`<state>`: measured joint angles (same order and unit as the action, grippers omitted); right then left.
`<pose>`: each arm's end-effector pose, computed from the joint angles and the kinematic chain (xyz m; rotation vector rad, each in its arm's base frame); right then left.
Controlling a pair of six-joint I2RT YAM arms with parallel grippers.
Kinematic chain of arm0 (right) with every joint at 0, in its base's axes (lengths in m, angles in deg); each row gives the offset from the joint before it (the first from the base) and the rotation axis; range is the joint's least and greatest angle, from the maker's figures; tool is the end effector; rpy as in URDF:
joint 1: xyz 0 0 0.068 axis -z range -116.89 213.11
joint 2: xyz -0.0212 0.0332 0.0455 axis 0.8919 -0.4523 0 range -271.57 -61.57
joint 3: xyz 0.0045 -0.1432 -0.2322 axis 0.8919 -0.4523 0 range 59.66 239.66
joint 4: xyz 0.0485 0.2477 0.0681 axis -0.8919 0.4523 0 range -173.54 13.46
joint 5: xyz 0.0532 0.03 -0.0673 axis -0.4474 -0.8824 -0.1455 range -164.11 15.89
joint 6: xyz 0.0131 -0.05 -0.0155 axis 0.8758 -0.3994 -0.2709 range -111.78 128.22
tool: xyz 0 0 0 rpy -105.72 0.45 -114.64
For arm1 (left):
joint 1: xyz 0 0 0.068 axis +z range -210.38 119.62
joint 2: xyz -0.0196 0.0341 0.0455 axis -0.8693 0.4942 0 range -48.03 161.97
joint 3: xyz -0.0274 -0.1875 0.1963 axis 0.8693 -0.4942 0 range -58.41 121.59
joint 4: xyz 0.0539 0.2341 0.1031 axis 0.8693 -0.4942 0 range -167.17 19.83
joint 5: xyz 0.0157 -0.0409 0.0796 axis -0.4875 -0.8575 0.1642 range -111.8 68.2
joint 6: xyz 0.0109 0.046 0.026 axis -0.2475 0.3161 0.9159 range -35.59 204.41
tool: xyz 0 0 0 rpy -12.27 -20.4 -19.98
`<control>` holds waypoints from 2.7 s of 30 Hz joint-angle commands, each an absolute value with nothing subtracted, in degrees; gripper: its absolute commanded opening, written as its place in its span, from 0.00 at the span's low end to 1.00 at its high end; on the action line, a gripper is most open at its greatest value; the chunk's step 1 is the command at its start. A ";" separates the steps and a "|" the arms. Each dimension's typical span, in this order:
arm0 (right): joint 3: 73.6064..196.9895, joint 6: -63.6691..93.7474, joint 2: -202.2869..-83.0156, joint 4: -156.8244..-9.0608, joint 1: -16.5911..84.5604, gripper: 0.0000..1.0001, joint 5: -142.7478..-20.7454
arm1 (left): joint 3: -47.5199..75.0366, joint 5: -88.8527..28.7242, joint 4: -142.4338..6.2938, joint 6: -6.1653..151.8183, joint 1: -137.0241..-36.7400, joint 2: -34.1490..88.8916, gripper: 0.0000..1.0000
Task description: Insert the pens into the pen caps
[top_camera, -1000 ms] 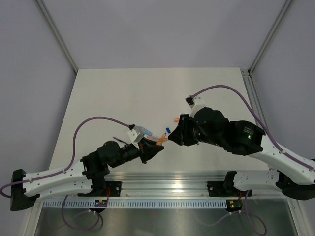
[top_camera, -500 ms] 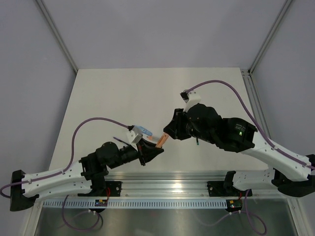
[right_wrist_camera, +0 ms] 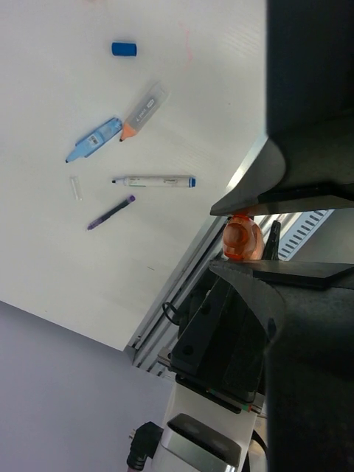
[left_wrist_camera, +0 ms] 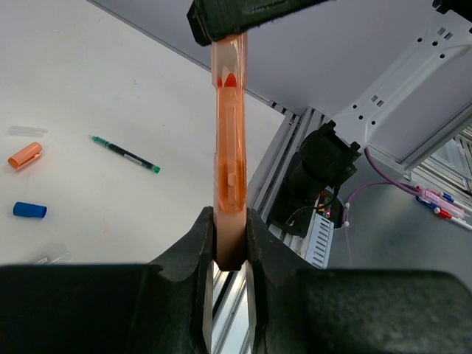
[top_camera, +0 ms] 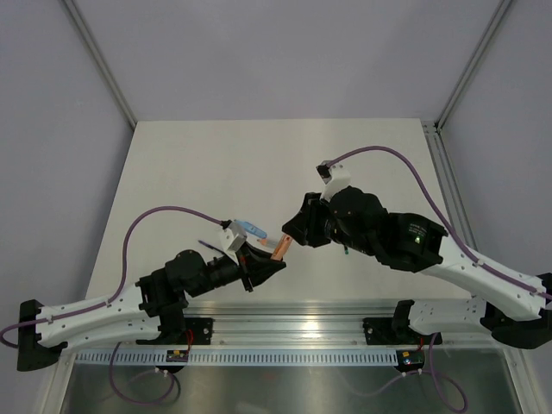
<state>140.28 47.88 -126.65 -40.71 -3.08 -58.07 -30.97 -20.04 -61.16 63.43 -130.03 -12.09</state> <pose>0.0998 0.2018 0.4267 -0.3115 2.1186 0.8559 0.0591 -0.1561 0.2925 0.6754 1.5570 -1.1988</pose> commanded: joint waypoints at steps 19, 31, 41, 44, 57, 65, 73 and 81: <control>126.90 51.55 -121.16 -48.91 -9.31 0.05 -51.62 | -27.92 -14.60 -52.33 58.04 -130.52 -12.09 0.00; 119.26 55.77 -119.93 -51.72 -14.58 0.00 -47.39 | -24.49 -11.34 -53.48 56.19 -130.52 -9.89 0.00; 108.18 65.35 -117.73 -56.29 -21.77 0.00 -41.51 | -20.44 -13.27 -51.98 56.11 -126.13 -4.00 0.00; 107.39 67.28 -118.87 -56.64 -24.59 0.00 -39.04 | -20.44 -15.64 -50.93 54.79 -123.76 -3.21 0.00; 103.52 76.95 -132.58 -65.87 -31.37 0.00 -39.13 | -15.87 -17.85 -51.63 56.37 -119.01 -2.33 0.00; 105.79 77.13 -134.69 -63.07 -31.72 0.00 -38.53 | -16.31 -23.53 -50.93 53.30 -114.61 -3.65 0.00; 106.33 75.20 -131.62 -66.06 -26.54 0.00 -38.08 | -22.10 -28.84 -45.74 49.42 -116.89 -1.62 0.00; 112.39 68.88 -126.96 -61.31 -21.36 0.23 -33.07 | -26.33 -27.78 -46.97 49.34 -121.90 -2.16 0.00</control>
